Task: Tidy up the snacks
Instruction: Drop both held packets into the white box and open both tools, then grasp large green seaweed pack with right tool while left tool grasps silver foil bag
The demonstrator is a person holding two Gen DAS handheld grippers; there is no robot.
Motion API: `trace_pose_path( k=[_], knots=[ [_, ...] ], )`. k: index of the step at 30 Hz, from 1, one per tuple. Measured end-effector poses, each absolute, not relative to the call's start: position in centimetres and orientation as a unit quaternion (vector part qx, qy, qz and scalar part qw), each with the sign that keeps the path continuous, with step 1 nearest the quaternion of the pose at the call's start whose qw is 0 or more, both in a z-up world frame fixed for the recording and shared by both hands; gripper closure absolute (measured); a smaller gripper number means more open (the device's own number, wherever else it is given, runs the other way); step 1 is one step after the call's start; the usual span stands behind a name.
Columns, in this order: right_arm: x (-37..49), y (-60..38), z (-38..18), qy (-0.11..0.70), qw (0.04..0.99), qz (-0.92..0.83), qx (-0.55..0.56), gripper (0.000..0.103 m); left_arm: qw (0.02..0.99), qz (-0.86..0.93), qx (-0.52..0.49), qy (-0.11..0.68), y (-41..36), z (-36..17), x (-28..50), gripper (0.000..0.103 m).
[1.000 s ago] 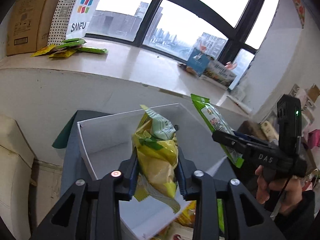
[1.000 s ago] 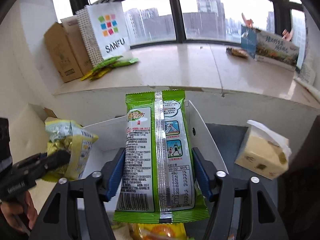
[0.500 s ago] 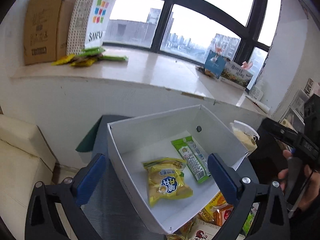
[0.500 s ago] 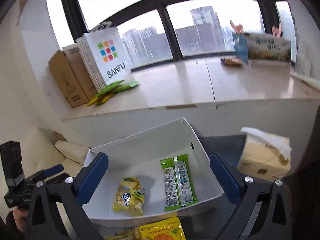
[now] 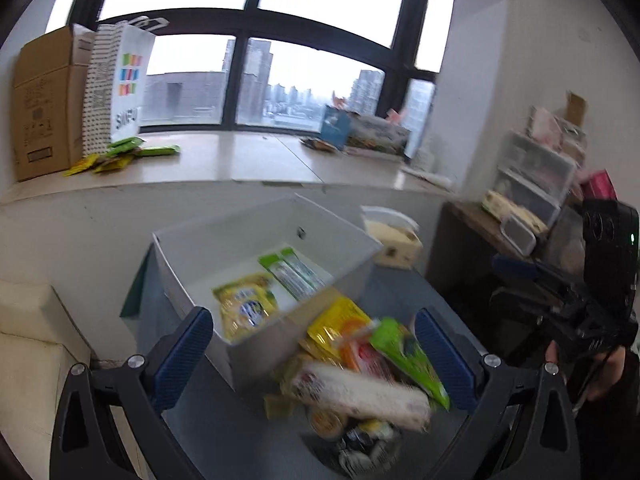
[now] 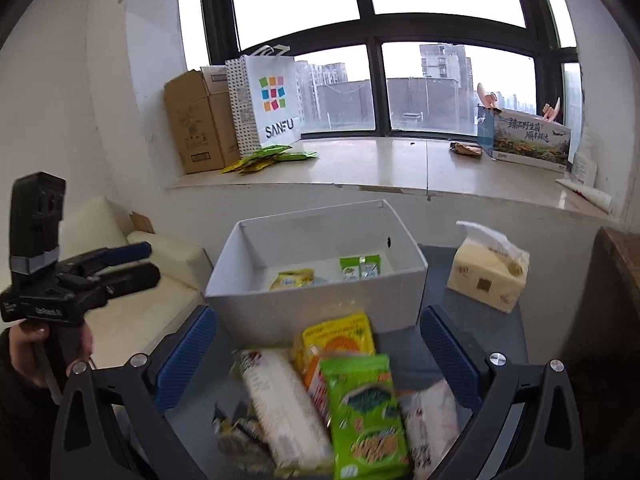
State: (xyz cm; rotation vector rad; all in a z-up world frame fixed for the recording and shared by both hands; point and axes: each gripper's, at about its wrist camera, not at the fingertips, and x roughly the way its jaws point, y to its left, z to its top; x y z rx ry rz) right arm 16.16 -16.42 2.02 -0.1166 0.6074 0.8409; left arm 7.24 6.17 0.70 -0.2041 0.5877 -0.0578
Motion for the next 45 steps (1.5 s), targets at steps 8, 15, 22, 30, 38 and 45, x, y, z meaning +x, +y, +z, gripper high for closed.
trace_pose_path(
  k=[8,15,22,30,38,45],
  knots=[
    [11.4,-23.8,-1.2,0.304,0.885,0.354,0.011,0.0,0.956,-0.067,-0.087,0.273,1.5,-1.6,1.0,0.0],
    [10.4,-26.8,-4.2,0.335,0.875,0.346,0.044,0.0,0.955,-0.068,-0.07,0.282,0.9,-2.4,-0.4,0.0],
    [11.7,-24.6,-6.0,0.357,0.863,0.356,0.014,0.0,0.953,-0.075,-0.058,0.289,0.5,-2.7,-0.3,0.0],
    [16.3,-20.6,-8.0,0.384,0.837,0.389,-0.03,0.0,0.951,-0.085,-0.048,0.294,0.3,-3.2,-0.5,0.0],
    [21.9,-17.6,-10.9,0.443,0.8,0.401,-0.047,0.0,0.947,-0.087,-0.05,0.305,0.8,-4.0,-0.4,0.0],
    [21.9,-15.6,-12.3,0.464,0.785,0.401,-0.086,0.021,0.945,-0.087,-0.049,0.311,0.9,-4.4,-0.3,0.0]
  ],
)
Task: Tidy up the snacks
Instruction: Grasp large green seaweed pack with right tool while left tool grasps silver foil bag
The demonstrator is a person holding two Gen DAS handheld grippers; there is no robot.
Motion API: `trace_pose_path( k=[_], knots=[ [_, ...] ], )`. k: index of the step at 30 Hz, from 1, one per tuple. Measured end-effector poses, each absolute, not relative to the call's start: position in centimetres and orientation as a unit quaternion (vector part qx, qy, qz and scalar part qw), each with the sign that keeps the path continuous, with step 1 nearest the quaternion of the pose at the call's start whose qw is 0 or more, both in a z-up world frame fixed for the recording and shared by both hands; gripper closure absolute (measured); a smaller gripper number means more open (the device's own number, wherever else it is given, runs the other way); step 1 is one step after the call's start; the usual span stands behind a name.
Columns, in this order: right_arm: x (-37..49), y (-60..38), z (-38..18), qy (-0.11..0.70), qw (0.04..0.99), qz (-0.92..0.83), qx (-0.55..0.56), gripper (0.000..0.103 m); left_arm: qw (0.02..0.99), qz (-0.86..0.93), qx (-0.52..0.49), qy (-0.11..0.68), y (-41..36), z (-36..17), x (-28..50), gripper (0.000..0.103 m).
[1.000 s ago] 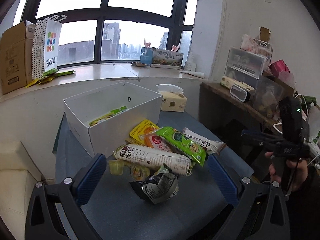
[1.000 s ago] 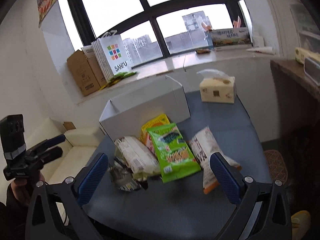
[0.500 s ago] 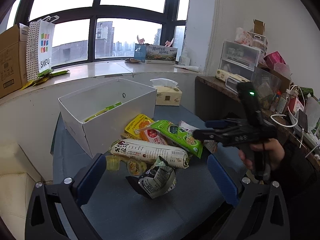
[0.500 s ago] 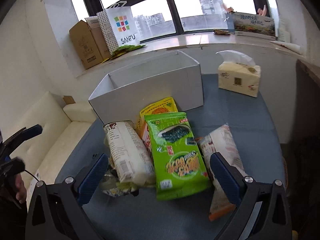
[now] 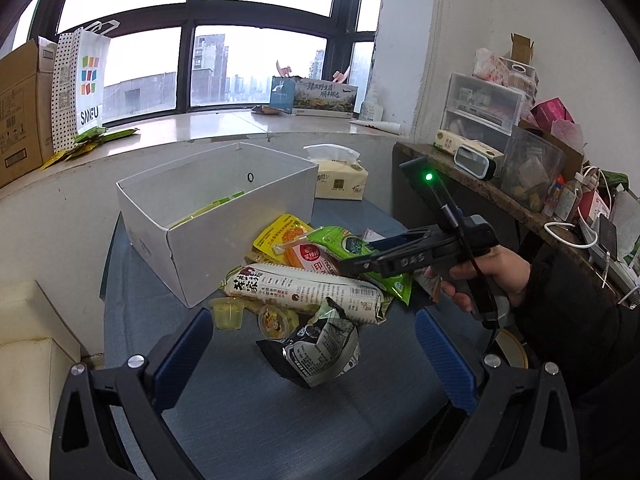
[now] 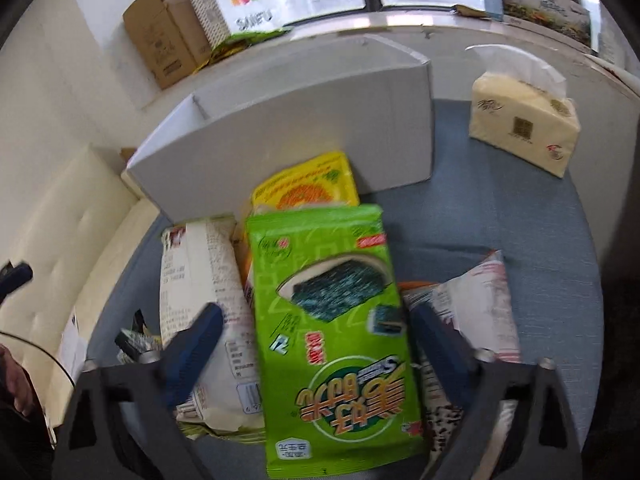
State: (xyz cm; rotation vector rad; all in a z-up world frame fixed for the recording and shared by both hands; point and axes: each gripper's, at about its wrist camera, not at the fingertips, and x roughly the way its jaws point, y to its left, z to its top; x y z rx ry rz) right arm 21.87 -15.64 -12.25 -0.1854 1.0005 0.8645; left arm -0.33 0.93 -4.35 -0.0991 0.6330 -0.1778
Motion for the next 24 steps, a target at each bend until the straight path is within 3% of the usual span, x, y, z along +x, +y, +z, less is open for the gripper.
trace_pose_path(
  k=[1,13,24],
  knots=[
    [21.7,-15.4,-12.5,0.465,0.786,0.397,-0.095,0.034,0.945,-0.089,-0.047,0.312,0.9,-4.4,-0.3,0.0],
    [19.6,-17.4,-8.4,0.404,0.821,0.395,-0.083,0.035,0.937,-0.092,-0.023,0.336,0.0,-5.7,0.8,0.0],
    [14.9,-23.1,-3.9,0.35,0.846,0.402,-0.008,0.035,0.915,-0.097,0.121,0.372,-3.0,-9.7,3.5,0.0]
  ],
)
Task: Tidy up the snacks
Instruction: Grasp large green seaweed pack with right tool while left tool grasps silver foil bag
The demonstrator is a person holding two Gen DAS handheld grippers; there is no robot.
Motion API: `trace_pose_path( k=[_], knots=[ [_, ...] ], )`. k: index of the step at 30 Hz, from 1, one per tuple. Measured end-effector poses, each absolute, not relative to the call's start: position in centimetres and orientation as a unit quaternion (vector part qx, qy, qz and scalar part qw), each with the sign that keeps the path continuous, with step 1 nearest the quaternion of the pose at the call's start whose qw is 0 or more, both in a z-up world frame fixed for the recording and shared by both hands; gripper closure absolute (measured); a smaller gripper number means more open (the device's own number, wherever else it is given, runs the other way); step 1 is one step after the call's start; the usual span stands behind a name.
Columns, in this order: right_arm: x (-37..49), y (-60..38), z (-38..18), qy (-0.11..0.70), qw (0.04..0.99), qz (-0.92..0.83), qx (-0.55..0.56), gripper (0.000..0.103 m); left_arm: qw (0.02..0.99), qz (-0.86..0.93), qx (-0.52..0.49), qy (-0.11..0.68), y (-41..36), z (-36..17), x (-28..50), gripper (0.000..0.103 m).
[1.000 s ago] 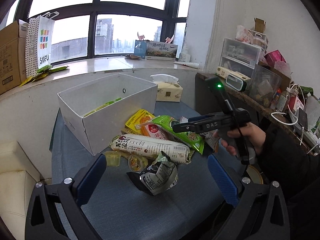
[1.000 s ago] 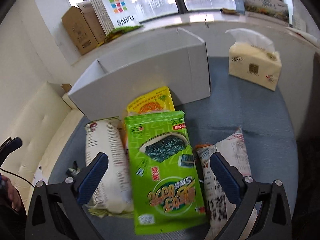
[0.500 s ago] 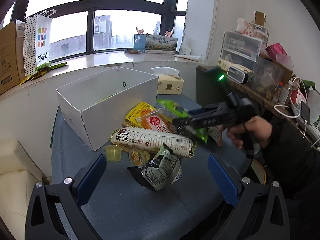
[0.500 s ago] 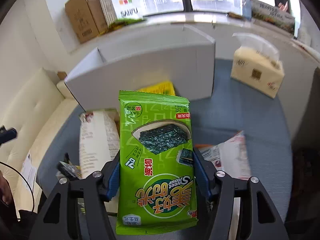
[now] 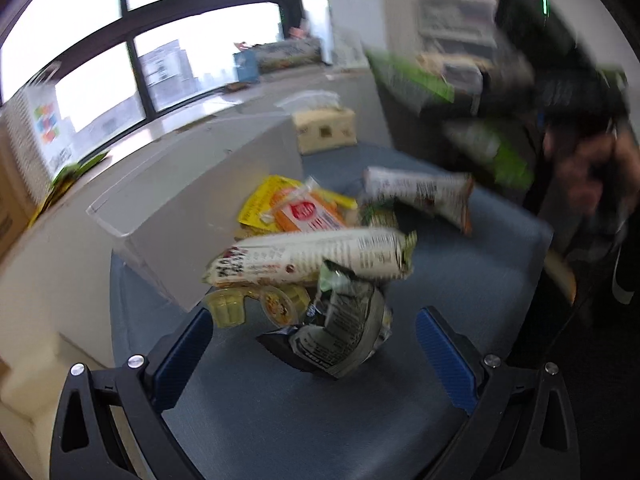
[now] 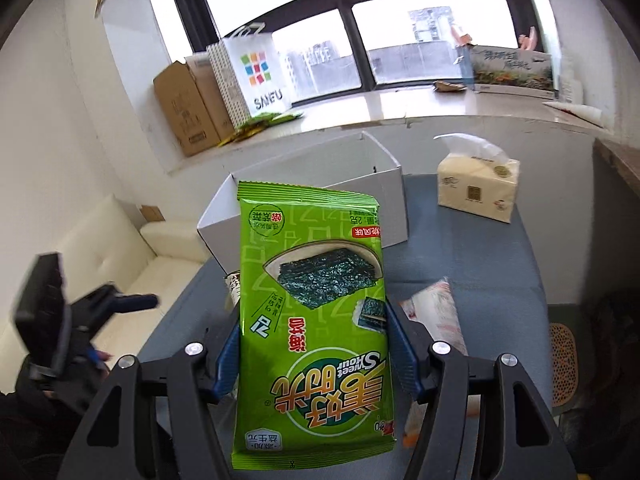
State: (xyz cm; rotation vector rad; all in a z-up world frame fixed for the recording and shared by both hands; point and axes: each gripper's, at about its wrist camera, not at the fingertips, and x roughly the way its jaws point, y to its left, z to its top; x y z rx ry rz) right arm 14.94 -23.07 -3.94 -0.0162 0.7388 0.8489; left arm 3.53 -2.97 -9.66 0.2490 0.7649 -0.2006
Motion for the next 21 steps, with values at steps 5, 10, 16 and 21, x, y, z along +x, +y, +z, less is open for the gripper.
trace_pose_path(
  k=[5,10,16,21],
  knots=[
    [13.6,-25.1,-3.7,0.346,0.848,0.4,0.014,0.035,0.883,-0.112,0.168,0.423,-4.0,-13.0,5.6,0.0],
    [13.3,-25.6,-4.7,0.358,0.845,0.397,0.015,0.035,0.878,-0.11,0.181,0.429,-4.1,-14.4,6.5,0.001],
    [13.2,-25.2,-5.7,0.37,0.839,0.399,0.016,0.035,0.882,-0.142,0.106,0.437,-2.1,-13.7,6.2,0.047],
    [12.6,-24.7,-5.9,0.366,0.836,0.408,0.016,0.035,0.902,-0.141,-0.011,0.407,2.0,-11.9,4.0,0.047]
  ],
)
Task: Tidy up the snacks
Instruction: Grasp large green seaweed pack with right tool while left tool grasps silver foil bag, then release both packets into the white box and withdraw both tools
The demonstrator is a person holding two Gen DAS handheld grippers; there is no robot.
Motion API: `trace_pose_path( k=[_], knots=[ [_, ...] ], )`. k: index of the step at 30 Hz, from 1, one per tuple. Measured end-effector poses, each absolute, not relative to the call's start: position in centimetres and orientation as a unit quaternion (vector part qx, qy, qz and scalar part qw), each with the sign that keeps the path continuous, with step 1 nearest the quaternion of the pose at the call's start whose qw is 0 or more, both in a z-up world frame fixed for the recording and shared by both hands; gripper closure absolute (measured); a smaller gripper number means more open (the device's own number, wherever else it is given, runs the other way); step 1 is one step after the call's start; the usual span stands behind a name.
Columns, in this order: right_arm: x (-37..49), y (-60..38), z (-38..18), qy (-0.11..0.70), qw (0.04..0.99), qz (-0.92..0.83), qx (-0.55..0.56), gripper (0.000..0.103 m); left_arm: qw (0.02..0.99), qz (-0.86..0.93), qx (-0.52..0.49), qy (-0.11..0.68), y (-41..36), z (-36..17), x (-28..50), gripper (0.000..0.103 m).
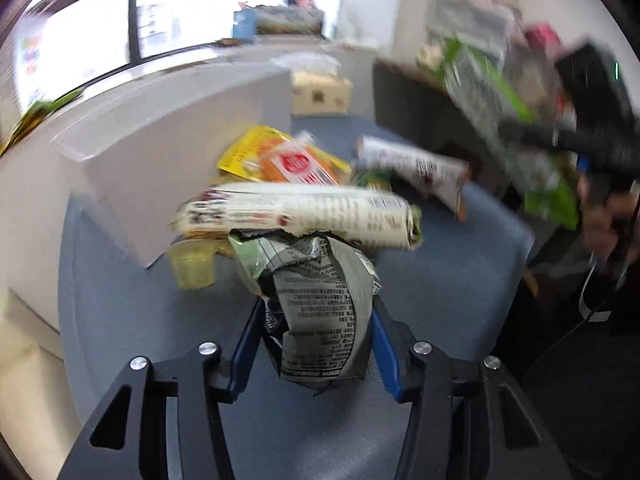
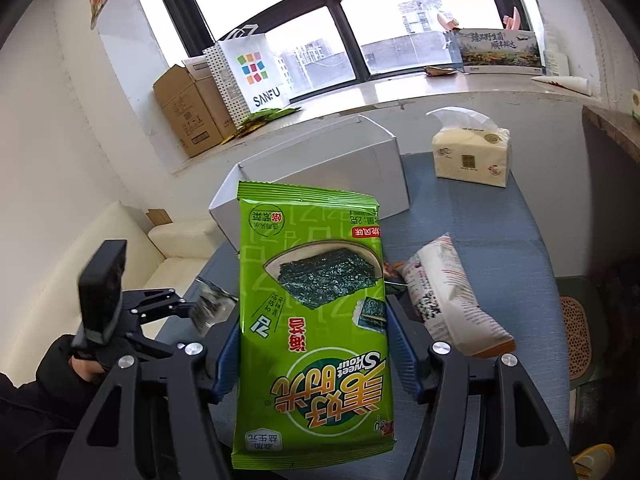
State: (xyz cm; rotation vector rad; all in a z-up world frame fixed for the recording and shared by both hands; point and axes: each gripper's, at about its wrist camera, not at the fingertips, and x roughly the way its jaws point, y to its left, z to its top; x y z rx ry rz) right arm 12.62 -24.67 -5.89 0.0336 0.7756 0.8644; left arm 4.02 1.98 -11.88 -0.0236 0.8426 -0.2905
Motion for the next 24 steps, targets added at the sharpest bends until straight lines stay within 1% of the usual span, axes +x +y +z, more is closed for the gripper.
trace_pose_path(
  k=[4,7,11,15,18,24],
  knots=[
    [12.3,-23.7,-5.9,0.366,0.833,0.416,0.012,0.035,0.92,-0.128,-0.113,0.354,5.9,-9.2,1.9,0.047],
    [12.4,-22.8,-6.0,0.368,0.828,0.424,0.018,0.035,0.928,-0.112,-0.168,0.314,8.2,-7.2,1.4,0.047],
    [13.4,-21.1,-5.5,0.365,0.824,0.432,0.024,0.035,0.926,-0.093,-0.25,0.267,11.3,-5.3,2.2,0.047],
    [16.2,-19.0,-4.0,0.361,0.826,0.432,0.031,0.035,0.927,-0.068,-0.284,0.236,13.6,-3.0,5.1,0.047],
    [19.6,-17.4,-2.5,0.349,0.831,0.432,0.036,0.034,0.919,-0.056,-0.318,0.227,15.3,-1.9,8.1,0.047],
    [25.6,-11.0,1.0,0.333,0.848,0.412,-0.018,0.034,0.92,-0.035,-0.306,0.242,17.2,-0.8,14.4,0.047]
  ],
)
